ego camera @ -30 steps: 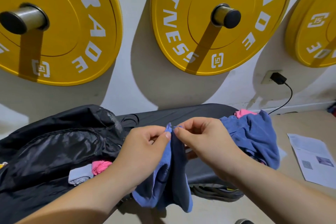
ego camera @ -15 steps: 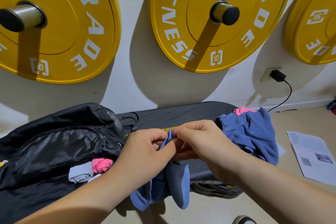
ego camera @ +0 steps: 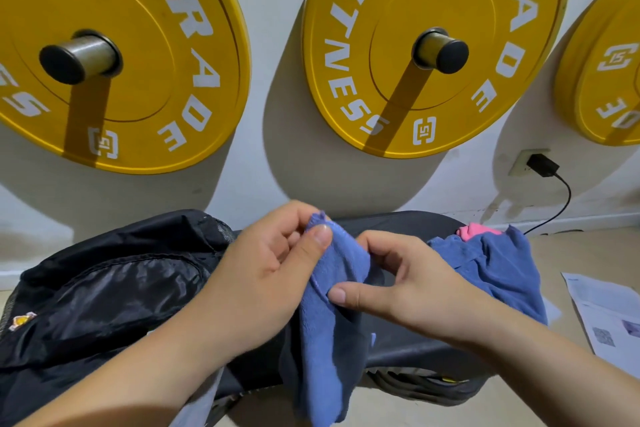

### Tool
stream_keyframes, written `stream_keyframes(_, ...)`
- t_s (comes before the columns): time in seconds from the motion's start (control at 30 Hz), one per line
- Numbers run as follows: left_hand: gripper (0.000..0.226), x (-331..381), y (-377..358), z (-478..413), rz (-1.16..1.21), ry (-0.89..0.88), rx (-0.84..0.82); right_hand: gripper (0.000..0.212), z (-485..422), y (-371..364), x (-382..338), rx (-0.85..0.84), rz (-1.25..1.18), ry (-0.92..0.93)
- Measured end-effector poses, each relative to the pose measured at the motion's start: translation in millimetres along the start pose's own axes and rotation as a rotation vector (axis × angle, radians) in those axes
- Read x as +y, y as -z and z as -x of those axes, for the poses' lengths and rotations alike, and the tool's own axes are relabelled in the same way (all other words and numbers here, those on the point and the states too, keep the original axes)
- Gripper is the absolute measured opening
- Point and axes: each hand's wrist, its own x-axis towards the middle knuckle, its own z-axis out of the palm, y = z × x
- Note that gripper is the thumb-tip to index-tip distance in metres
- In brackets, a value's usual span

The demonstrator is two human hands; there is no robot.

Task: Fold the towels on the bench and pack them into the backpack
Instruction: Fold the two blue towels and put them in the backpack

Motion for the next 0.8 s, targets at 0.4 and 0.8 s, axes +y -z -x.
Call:
stream_keyframes(0.4,0.024,-46.2,33.0,-10.3,-0.108,0.153,0.321,0.042,-1.7,35.3,52.5,0.012,0.282,-0.376)
stream_keyframes(0.8,0.028,-73.5,43.7,-11.7,-0.251,0.291,0.372,0.019,6.4,64.7,67.3,0.306,0.154,-0.443)
